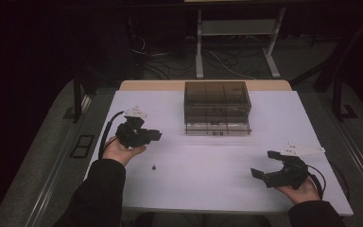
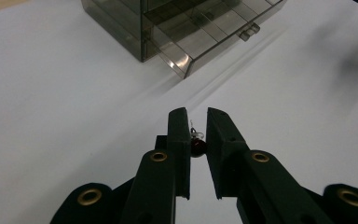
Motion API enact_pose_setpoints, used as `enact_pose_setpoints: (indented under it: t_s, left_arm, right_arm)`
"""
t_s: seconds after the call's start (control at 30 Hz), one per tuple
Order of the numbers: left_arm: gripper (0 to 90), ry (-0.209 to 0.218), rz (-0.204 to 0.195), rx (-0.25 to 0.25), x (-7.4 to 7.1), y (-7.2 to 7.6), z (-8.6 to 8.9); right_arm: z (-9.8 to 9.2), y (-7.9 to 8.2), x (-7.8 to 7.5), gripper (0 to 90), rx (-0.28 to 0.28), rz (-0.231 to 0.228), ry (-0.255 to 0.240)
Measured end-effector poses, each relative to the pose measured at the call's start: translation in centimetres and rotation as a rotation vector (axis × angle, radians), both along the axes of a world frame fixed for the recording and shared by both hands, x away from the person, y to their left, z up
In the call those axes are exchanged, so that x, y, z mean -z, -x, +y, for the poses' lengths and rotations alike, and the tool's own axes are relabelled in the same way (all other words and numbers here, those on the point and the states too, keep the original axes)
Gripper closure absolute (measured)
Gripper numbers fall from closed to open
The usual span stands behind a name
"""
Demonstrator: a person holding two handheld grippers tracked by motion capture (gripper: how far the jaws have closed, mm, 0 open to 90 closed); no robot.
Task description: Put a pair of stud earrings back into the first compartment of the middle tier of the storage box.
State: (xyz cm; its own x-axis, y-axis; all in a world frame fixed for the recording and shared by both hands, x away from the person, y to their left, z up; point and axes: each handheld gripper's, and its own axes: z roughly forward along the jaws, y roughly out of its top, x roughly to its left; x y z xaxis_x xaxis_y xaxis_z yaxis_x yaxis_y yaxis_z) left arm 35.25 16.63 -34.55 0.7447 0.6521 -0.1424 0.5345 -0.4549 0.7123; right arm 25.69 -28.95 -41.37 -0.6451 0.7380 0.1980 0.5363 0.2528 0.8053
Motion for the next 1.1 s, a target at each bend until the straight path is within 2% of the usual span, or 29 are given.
enact_pose_setpoints:
  t_s: [0.43,0.67,0.97,1.0,1.1]
  left_arm:
    - [78.8,0.009,-0.020,0.031,-1.5,-2.5,-3.0]
    - [78.8,0.005,-0.030,0.050,-2.1,-3.4,-4.2]
    - [78.8,0.055,-0.043,0.053,-1.6,-4.6,-6.2]
    - [78.8,0.074,-0.041,0.048,-1.4,-5.0,-6.7]
    - [78.8,0.083,-0.039,0.046,-1.1,-5.3,-7.1]
  right_arm:
    - [0.0,-0.1,0.1,0.4,-0.004,0.000,0.009]
    - [0.0,-0.1,0.1,0.4,-0.003,0.000,0.008]
    - [0.1,0.0,0.1,0.4,-0.005,0.002,0.008]
    - [0.1,-0.1,0.1,0.4,-0.006,0.001,0.009]
    - [0.1,-0.1,0.1,0.4,-0.007,0.000,0.008]
